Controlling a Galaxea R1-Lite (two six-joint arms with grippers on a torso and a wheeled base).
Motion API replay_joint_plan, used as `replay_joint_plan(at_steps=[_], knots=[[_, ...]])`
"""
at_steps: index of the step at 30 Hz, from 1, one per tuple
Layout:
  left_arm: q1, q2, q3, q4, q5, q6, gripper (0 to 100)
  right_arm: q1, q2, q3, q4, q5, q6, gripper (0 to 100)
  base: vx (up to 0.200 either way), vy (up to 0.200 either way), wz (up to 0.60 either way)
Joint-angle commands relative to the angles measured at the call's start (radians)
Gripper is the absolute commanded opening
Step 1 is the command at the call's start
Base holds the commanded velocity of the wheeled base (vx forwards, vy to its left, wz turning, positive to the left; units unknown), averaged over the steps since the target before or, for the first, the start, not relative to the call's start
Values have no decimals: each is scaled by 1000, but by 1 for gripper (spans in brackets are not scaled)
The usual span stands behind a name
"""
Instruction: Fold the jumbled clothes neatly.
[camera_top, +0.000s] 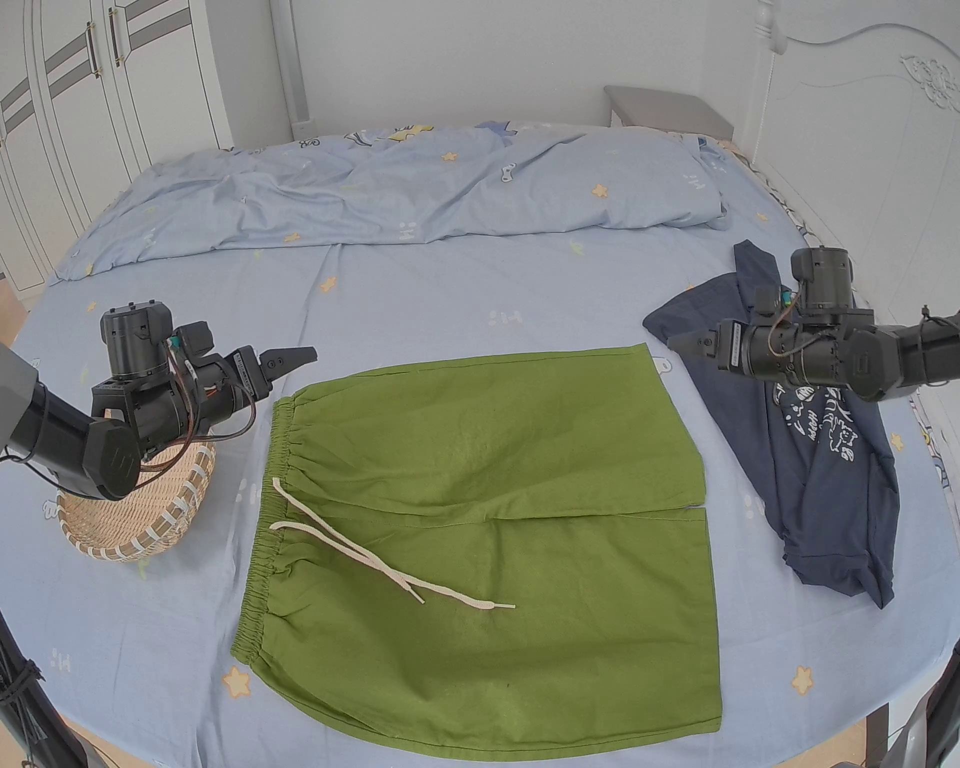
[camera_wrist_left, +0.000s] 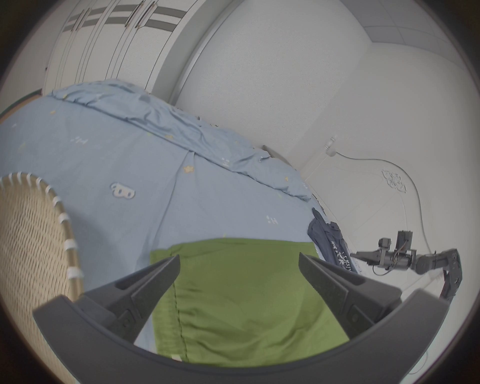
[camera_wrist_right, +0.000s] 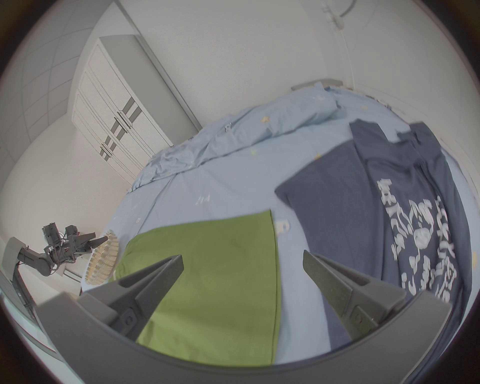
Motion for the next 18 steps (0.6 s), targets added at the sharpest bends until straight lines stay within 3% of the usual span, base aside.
replay_joint_plan(at_steps=[1,4,7,8,9,14,16,18], knots=[[10,-226,296,50,-83,-113,100,-10,-379,481,-28,60,67,100,0,0,0],[29,-286,424,51,-161,-139,100,-10,-440,628,-60,83,67,100,0,0,0],[84,-390,602,48,-325,-188,100,-1,-517,871,-152,111,68,100,0,0,0],[84,-390,602,48,-325,-188,100,-1,-517,871,-152,111,68,100,0,0,0],[112,-424,672,48,-385,-188,100,2,-549,984,-204,125,73,100,0,0,0],[132,-433,826,37,-419,-168,100,16,-580,1180,-324,143,108,100,0,0,0],[133,-428,865,36,-419,-133,100,28,-583,1240,-364,144,129,100,0,0,0],[136,-422,921,37,-411,-38,100,27,-581,1314,-431,144,137,100,0,0,0]])
